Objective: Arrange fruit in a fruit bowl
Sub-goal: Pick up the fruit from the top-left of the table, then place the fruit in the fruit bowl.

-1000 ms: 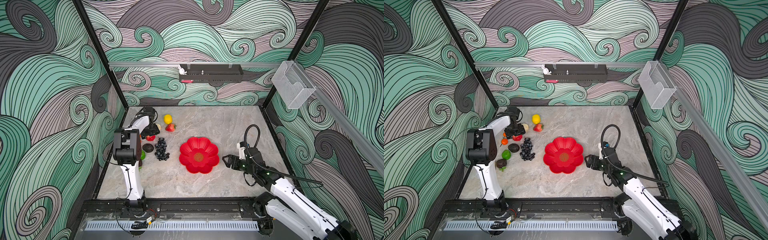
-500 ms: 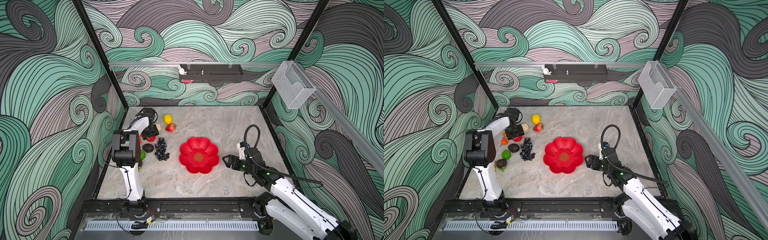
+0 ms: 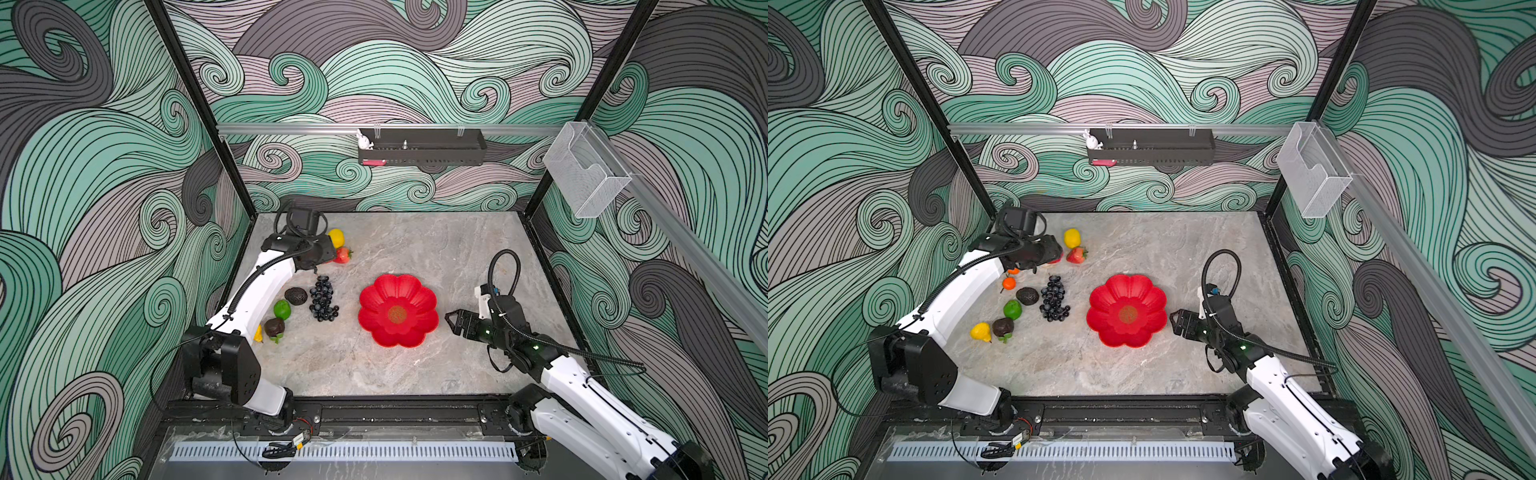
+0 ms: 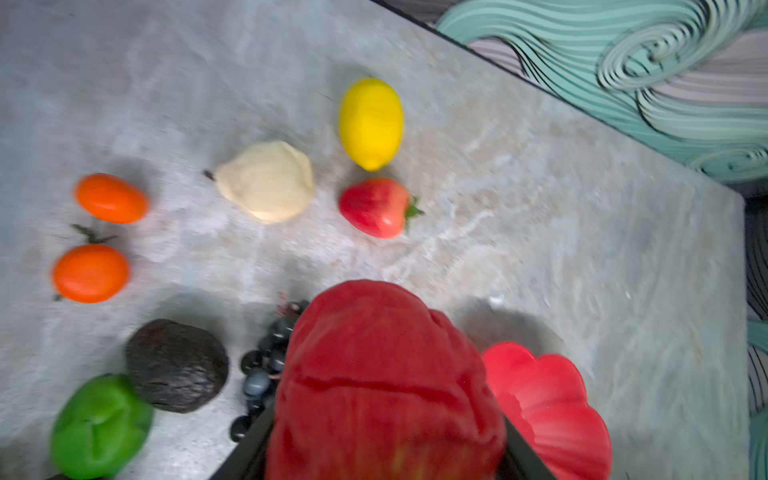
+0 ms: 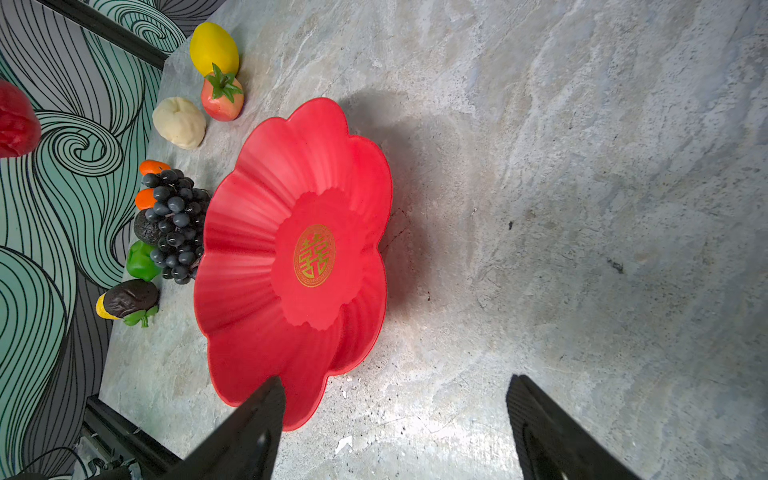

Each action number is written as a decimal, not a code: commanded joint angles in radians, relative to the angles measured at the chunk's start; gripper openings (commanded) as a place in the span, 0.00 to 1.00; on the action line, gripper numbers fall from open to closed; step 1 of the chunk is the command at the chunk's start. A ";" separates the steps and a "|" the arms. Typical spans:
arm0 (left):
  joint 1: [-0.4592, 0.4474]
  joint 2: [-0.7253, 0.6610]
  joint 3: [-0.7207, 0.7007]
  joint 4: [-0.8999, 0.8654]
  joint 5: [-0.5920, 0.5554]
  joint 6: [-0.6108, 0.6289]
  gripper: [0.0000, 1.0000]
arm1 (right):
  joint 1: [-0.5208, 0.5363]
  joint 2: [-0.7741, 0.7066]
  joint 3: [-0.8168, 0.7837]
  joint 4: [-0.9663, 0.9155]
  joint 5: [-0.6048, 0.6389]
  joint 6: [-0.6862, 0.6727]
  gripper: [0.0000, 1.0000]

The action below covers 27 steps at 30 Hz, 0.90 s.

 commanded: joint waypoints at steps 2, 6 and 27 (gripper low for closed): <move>-0.101 0.010 0.012 -0.085 0.133 0.028 0.54 | 0.005 -0.001 -0.005 0.004 0.020 0.000 0.85; -0.216 0.038 0.035 -0.140 0.140 0.050 0.53 | 0.004 0.002 -0.003 0.007 0.015 -0.006 0.85; -0.517 0.405 0.140 -0.151 -0.005 0.041 0.53 | 0.005 -0.004 -0.007 0.000 0.018 -0.009 0.85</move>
